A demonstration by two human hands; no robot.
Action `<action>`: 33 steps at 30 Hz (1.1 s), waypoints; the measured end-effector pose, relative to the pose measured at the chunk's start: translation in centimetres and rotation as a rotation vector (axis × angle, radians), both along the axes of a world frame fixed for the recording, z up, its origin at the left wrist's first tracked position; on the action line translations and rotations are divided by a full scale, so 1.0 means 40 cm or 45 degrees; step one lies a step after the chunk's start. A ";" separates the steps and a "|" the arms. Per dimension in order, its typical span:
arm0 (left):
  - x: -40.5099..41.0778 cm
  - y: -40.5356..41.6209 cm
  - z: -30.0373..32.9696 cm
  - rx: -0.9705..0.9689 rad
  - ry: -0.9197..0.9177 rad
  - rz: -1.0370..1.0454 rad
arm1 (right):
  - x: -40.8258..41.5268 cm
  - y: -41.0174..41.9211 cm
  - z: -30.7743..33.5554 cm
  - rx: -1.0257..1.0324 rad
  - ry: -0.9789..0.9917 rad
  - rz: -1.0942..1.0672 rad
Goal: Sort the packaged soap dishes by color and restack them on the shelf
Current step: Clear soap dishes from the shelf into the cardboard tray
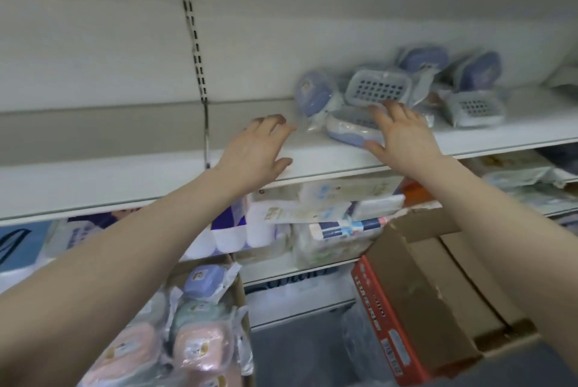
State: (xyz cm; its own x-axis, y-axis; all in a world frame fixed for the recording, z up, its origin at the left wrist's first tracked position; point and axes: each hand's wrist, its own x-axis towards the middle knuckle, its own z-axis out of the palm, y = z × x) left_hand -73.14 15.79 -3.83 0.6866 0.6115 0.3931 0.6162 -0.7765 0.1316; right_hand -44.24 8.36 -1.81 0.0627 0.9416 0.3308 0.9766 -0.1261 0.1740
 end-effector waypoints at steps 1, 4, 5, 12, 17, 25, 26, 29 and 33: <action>0.045 0.015 0.005 -0.008 0.006 0.022 | 0.030 0.012 -0.004 -0.036 0.024 -0.005; 0.159 0.067 0.018 -0.029 0.008 0.103 | 0.089 0.035 -0.020 -0.118 0.083 0.027; 0.189 0.088 0.017 -0.045 -0.006 0.127 | 0.101 0.039 -0.028 -0.130 0.096 0.047; 0.321 0.209 0.016 -0.564 -0.184 0.379 | 0.147 0.037 -0.058 -0.112 0.182 0.194; 0.356 0.232 0.001 -0.678 -0.359 0.406 | 0.167 0.038 -0.018 -0.177 0.202 0.281; 0.392 0.217 0.018 -0.783 -0.592 0.649 | 0.168 0.020 0.031 -0.274 0.337 0.345; 0.394 0.218 0.018 -0.784 -0.605 0.664 | 0.167 0.016 0.035 -0.288 0.333 0.350; 0.397 0.234 0.013 -0.801 -0.574 0.611 | 0.160 0.007 0.043 -0.294 0.338 0.342; 0.403 0.234 0.012 -0.747 -0.517 0.402 | 0.166 0.003 0.036 -0.298 0.440 0.284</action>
State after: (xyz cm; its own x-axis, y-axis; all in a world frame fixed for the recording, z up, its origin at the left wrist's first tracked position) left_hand -57.01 25.16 -3.36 0.3171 0.9397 0.1281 0.6119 -0.3060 0.7293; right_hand -37.59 8.50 -0.35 -0.0806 0.9914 0.1032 0.9812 0.0971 -0.1671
